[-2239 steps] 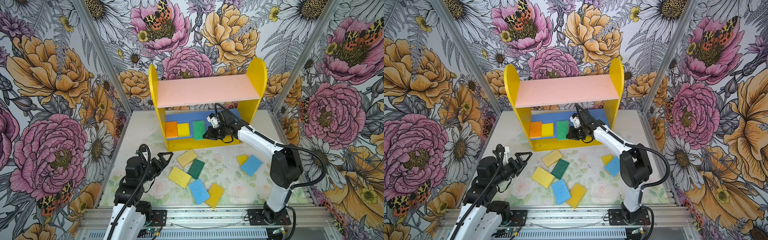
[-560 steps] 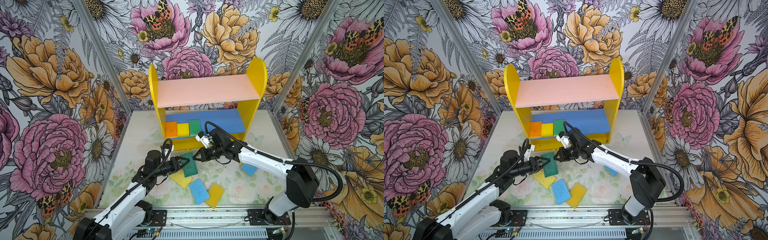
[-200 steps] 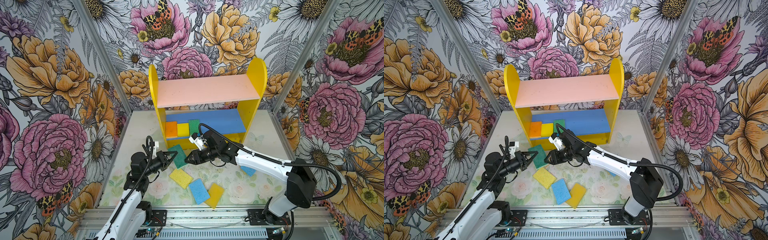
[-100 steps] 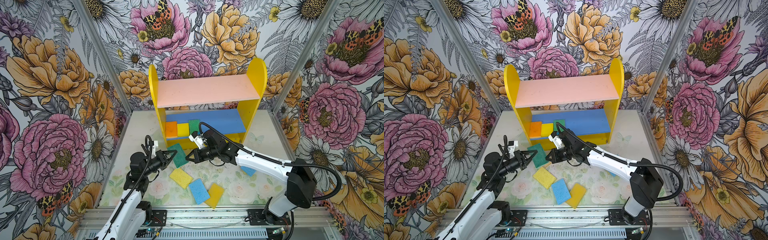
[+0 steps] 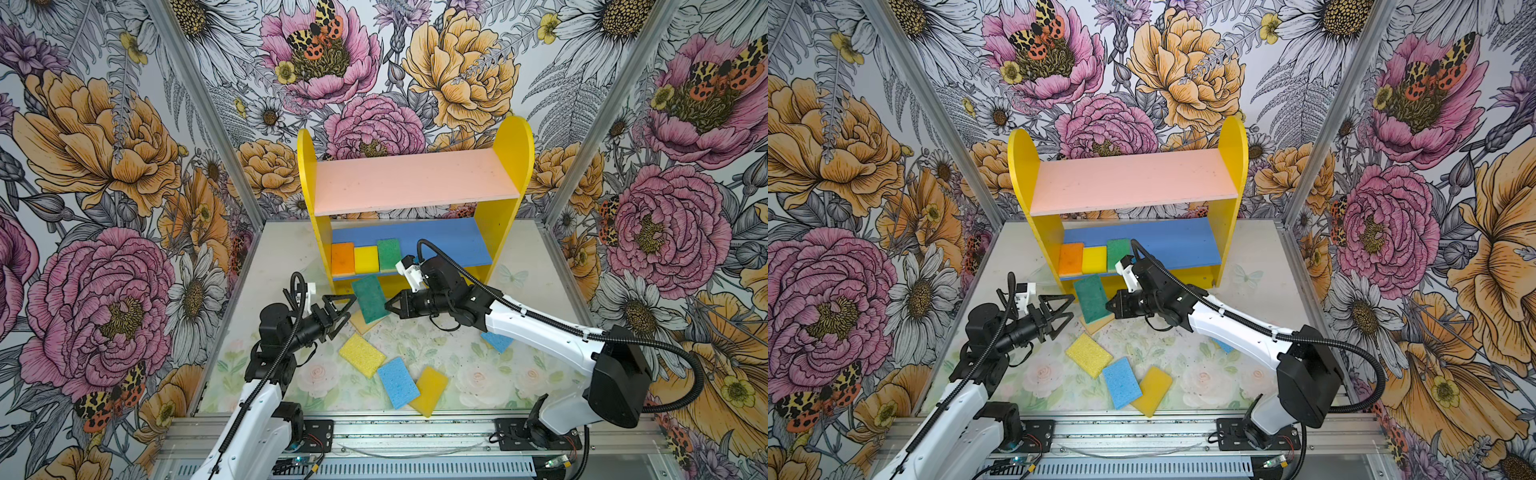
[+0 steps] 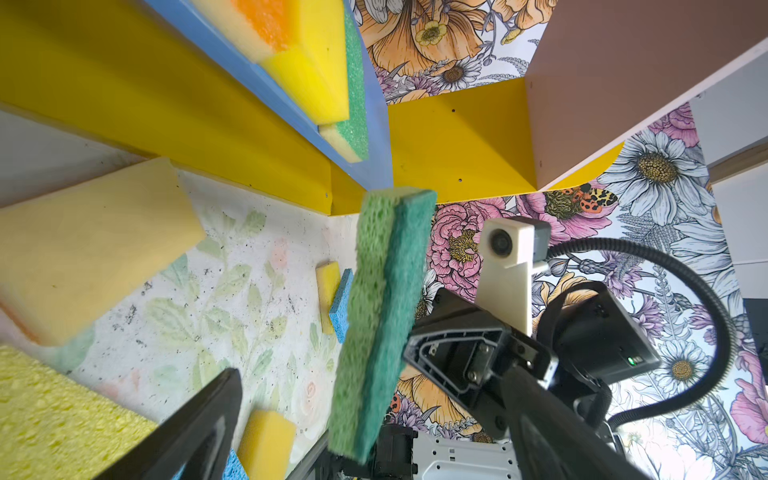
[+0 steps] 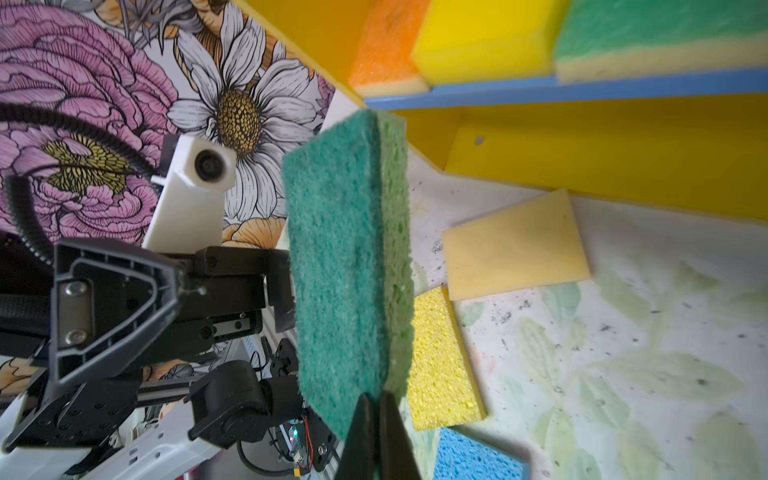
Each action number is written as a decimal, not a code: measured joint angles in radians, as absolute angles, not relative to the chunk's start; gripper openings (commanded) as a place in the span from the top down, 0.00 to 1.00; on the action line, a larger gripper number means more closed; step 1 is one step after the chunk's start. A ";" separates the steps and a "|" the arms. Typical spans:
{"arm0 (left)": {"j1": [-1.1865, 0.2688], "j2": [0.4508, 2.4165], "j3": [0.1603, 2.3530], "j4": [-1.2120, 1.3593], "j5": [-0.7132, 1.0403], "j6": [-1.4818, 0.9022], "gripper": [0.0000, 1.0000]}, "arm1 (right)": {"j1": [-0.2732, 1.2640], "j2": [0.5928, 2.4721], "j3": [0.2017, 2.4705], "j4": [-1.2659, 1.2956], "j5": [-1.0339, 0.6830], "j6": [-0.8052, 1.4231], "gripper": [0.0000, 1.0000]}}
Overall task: Place and organize the cleaning sponges onto the shelf
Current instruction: 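Carry the dark green sponge onto the blue shelf with the right gripper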
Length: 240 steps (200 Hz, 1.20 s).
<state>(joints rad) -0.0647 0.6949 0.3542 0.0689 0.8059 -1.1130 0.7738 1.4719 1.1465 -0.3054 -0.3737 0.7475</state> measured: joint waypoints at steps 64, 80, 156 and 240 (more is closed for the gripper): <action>0.024 0.641 0.428 -0.154 0.809 -0.934 0.01 | 0.546 1.377 1.178 -0.378 -0.259 0.732 1.00; 0.056 0.641 0.429 -0.183 0.823 -0.908 0.01 | 0.527 1.417 1.211 -0.388 -0.250 0.714 1.00; 0.104 0.638 0.430 -0.245 0.848 -0.865 0.01 | 0.472 1.602 1.312 -0.415 -0.232 0.633 1.00; 0.116 0.643 0.434 -0.266 0.850 -0.859 0.01 | 0.441 1.713 1.393 -0.419 -0.294 0.600 1.00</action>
<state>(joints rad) 0.1158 0.6426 0.4339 -0.2665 0.8505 -0.8593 0.4408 1.7126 1.3933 -0.4191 -0.2935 0.5999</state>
